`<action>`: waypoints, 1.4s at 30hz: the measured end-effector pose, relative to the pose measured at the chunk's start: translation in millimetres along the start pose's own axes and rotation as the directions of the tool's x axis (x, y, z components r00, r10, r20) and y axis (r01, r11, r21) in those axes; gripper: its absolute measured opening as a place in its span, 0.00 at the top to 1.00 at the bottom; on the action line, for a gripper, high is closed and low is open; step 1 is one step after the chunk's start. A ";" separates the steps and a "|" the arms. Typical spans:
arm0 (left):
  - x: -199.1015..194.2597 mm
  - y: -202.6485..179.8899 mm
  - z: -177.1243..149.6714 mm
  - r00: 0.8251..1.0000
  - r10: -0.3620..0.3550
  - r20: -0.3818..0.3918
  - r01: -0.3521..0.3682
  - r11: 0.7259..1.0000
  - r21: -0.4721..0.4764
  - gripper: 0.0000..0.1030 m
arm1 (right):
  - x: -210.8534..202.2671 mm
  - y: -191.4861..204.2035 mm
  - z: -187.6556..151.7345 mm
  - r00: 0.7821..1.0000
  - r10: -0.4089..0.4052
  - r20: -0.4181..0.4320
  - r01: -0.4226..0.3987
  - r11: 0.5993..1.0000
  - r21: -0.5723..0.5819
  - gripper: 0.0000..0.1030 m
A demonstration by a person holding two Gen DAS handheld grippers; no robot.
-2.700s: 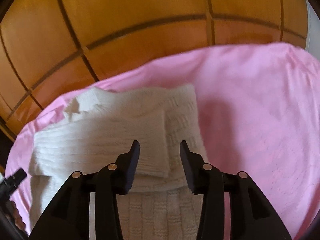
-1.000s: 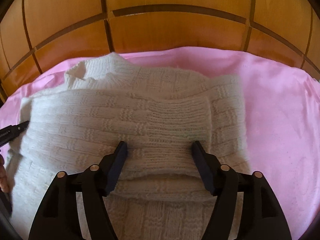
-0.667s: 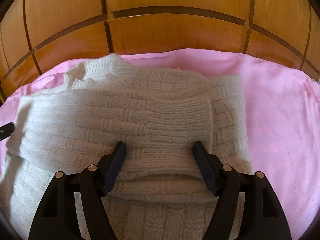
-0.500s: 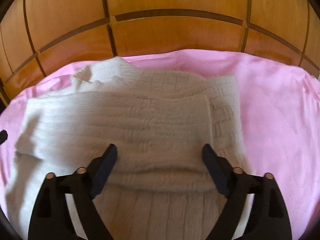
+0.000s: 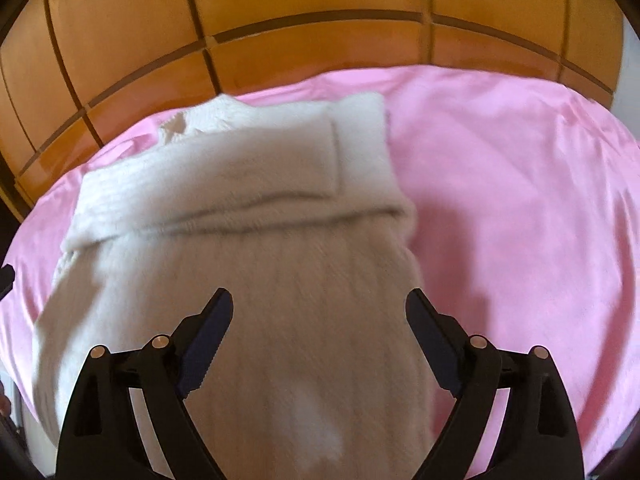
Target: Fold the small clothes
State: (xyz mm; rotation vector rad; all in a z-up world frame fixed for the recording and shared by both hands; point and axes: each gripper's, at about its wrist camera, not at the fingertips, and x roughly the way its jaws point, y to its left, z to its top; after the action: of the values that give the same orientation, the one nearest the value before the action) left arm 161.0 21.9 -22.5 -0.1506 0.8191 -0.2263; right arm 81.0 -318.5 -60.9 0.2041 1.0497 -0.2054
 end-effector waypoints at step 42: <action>21.4 56.1 6.4 0.925 -0.355 -0.136 0.319 0.919 -0.234 0.94 | -8.5 -31.0 16.8 0.929 0.361 -0.078 -0.343 0.922 0.182 0.93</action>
State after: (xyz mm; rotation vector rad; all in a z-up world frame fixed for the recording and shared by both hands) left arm 187.8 70.9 -45.5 -0.4777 0.9913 -0.4867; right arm 82.8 -352.2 -47.5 0.5556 1.0865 0.0472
